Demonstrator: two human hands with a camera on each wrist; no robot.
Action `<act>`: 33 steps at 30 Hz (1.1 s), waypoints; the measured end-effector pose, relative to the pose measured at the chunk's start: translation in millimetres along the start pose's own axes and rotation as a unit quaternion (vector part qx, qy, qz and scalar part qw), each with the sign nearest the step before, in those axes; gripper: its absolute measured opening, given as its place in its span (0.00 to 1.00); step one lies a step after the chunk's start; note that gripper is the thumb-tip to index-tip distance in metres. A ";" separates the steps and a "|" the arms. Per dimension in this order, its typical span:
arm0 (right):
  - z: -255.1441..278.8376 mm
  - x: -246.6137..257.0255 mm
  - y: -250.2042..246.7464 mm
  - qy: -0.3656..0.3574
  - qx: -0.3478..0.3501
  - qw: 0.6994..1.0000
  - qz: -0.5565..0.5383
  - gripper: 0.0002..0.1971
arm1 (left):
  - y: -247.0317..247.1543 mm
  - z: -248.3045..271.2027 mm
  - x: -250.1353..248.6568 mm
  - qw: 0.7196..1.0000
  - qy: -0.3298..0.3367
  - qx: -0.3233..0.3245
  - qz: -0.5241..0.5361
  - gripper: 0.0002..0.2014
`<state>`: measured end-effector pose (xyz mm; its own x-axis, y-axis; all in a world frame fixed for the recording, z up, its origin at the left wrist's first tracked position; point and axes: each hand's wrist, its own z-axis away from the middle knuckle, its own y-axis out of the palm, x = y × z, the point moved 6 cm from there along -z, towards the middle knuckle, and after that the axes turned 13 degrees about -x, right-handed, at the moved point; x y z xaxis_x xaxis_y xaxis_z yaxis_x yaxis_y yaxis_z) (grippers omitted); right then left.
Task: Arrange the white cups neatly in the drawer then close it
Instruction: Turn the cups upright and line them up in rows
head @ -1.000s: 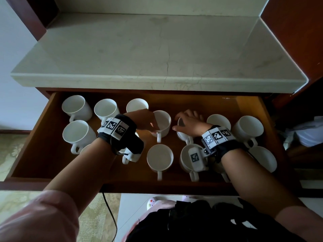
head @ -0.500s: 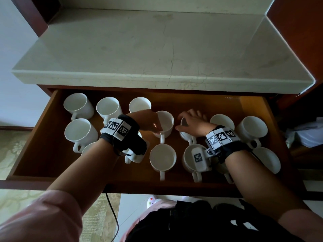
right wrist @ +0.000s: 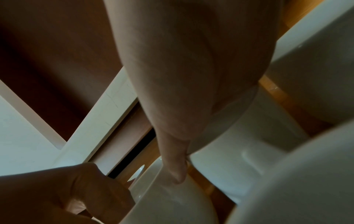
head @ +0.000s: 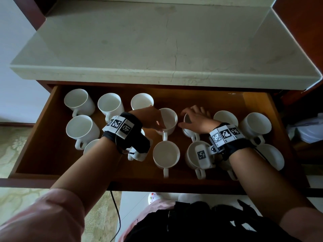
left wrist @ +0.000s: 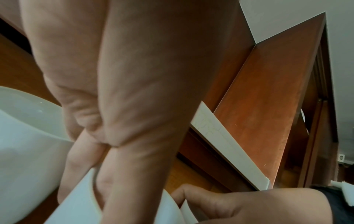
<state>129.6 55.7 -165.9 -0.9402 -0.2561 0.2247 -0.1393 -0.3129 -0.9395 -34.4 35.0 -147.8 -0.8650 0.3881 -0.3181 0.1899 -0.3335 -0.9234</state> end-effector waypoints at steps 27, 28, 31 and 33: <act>-0.8 0.7 -0.2 -0.001 -0.003 1.000 -0.004 0.28 | -34.8 14.8 17.7 0.986 -0.035 -0.077 0.145 0.19; -0.5 0.1 0.1 -0.001 -0.004 1.000 -0.004 0.28 | -38.1 14.5 19.7 0.983 -0.032 -0.096 0.151 0.19; -0.7 -1.4 0.4 -0.002 -0.005 1.000 -0.007 0.28 | -45.2 15.0 22.3 0.978 -0.030 -0.122 0.165 0.16; -1.8 -1.4 1.1 0.000 0.003 1.000 -0.010 0.29 | -46.8 16.2 25.5 0.975 -0.039 -0.124 0.182 0.13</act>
<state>130.2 57.4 -167.6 -0.9375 -0.2490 0.2432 -0.1559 -0.3242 -0.9331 -72.8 46.5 -109.2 -0.7499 0.2130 -0.6264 0.5893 -0.2151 -0.7787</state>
